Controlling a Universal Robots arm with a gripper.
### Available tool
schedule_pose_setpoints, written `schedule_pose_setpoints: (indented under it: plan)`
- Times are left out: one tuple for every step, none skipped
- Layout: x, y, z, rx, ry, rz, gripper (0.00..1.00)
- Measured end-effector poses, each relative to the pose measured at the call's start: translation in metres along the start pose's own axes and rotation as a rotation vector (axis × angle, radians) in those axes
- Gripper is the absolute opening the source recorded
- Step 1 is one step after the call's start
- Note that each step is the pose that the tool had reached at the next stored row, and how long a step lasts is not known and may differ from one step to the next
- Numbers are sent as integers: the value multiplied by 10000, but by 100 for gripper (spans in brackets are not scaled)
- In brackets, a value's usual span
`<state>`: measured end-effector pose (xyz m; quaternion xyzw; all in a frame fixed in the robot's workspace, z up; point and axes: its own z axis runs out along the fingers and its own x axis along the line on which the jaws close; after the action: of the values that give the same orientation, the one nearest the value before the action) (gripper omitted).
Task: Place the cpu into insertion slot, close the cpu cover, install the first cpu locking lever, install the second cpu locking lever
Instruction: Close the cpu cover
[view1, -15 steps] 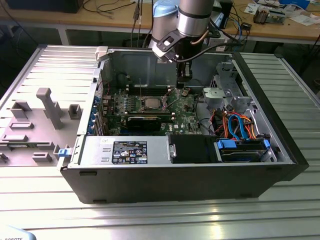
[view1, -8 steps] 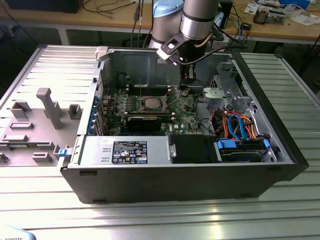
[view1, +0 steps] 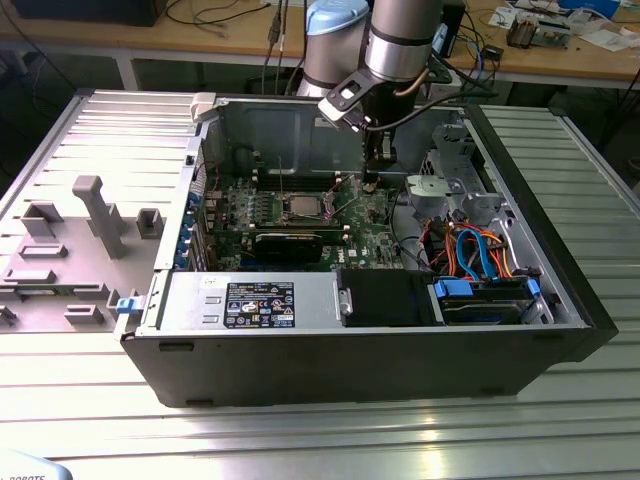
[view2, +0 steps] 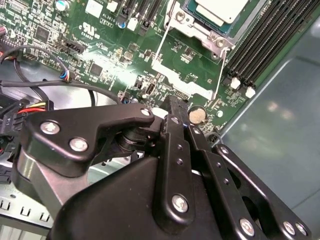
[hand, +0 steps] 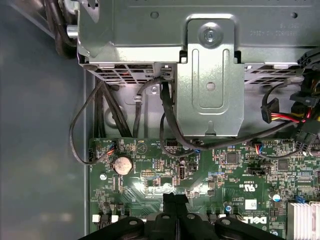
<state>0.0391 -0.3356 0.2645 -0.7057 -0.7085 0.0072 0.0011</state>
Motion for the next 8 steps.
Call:
schedule_pose_setpoints:
  plan:
    - [0, 0, 0, 0, 0, -1, 11]
    - [0, 1, 3, 0, 2, -1, 11]
    - [1, 1, 10, -1, 4, -1, 11]
    - [0, 1, 21, 2, 2, 0, 11]
    - [0, 1, 43, 12, 0, -1, 11]
    - [0, 1, 60, 21, 0, -1, 11]
    - [1, 2, 92, 36, 2, -1, 11]
    - [1, 2, 112, 45, 0, -1, 11]
